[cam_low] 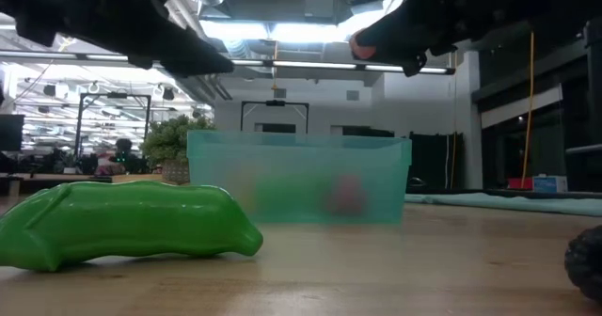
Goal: Pick and placing Produce into tupperware
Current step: Put the peach into the bin
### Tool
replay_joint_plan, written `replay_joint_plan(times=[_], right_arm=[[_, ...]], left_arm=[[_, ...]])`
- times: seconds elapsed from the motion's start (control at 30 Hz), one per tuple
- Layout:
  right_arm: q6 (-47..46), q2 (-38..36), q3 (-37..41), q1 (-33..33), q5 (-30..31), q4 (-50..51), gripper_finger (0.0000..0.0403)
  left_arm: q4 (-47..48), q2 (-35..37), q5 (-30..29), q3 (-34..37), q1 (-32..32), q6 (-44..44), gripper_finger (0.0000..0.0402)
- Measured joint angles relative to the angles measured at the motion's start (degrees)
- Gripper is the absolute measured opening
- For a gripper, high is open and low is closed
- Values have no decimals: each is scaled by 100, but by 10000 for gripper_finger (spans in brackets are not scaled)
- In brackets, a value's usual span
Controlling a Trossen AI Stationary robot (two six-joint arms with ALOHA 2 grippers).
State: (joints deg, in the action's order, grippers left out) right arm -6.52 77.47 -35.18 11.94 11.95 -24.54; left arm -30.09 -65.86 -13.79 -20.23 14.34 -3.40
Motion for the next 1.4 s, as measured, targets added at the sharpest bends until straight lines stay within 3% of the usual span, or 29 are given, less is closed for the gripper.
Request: replay_joint_plan(times=[0.13,0.3,0.6,0.83,1.1,1.4], right_arm=[[95,14,0,-130,-264,-54,149],[106,167,-3,-299,-416,-168,149],[108,482,-273,-434,-780,96,149],[401,1038,-1403,-467,-941,1757,148],[682,1691,-2657,-713,-1755,3232,131],[918,2267,-4019,-782,-1813,5078,129]], left_arm=[[17,481,596,240,-317,-75,247],[106,1053,907,471,-551,-38,247],[120,1375,1076,749,-620,-35,247],[174,1375,1074,758,-620,-33,247],[278,1372,1074,758,-618,-13,247],[496,1372,1072,758,-618,-5,247]])
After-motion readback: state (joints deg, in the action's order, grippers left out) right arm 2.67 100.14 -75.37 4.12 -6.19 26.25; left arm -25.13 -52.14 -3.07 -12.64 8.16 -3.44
